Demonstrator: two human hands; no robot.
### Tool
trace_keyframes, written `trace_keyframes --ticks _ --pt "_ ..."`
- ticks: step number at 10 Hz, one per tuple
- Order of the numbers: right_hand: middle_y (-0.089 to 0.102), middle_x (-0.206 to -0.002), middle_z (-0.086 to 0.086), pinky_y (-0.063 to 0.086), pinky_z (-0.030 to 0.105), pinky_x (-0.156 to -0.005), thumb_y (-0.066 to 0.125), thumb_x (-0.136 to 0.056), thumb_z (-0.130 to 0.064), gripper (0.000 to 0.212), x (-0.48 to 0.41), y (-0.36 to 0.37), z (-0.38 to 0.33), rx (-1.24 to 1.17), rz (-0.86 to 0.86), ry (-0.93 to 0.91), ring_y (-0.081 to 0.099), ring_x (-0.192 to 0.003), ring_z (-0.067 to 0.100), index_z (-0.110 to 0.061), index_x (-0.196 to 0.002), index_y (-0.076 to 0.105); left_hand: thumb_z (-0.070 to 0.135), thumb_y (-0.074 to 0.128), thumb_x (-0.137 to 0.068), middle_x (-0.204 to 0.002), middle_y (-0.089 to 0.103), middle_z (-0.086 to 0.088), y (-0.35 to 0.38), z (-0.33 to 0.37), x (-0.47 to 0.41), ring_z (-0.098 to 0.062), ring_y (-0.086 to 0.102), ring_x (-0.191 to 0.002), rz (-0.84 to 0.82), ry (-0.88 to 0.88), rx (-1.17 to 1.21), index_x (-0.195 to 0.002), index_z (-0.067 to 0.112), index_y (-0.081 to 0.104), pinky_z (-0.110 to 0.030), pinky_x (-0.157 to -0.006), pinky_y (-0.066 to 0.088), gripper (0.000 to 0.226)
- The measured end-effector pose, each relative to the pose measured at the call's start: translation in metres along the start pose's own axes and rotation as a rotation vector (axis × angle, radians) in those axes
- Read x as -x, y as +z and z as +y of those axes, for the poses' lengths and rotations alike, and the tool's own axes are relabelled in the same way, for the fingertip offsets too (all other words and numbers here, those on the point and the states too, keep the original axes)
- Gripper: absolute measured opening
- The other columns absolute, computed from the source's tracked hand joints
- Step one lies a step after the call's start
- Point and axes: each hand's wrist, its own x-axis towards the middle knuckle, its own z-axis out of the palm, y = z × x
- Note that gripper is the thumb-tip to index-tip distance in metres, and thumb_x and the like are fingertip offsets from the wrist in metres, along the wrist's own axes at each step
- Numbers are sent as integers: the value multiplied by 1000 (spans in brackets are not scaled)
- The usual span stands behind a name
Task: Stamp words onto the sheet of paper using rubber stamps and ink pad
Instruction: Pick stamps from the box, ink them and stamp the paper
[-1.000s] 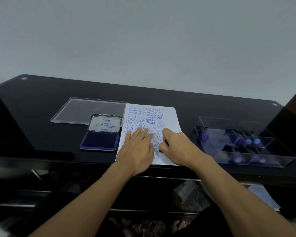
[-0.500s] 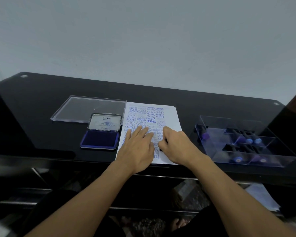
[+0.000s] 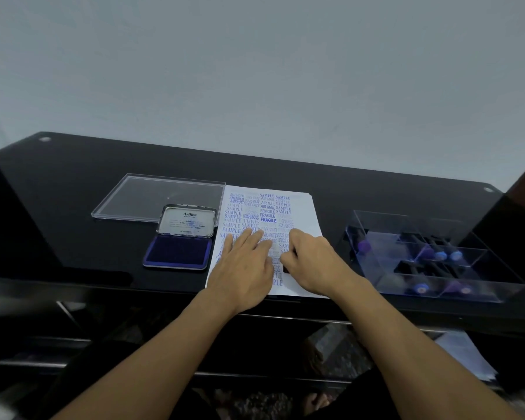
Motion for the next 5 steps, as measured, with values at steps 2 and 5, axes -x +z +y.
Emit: trace_keyframes --ticks 2,5 --pt "47 -66 5 26 34 -49 48 -93 -21 27 7 4 -1 -10 53 -26 39 -59 21 -19 -74 29 26 28 -104 -164 18 -2 0 0 0 -19 3 -152 -6 -1 5 -150 17 35 -44 -123 -3 47" --pt "47 -65 5 26 36 -49 47 -93 -21 27 10 4 -2 -12 57 -27 39 -59 21 -19 -74 28 27 29 -104 -163 18 -2 1 0 -1 -20 4 -152 -3 -1 -2 -149 17 36 -45 -123 -2 46"
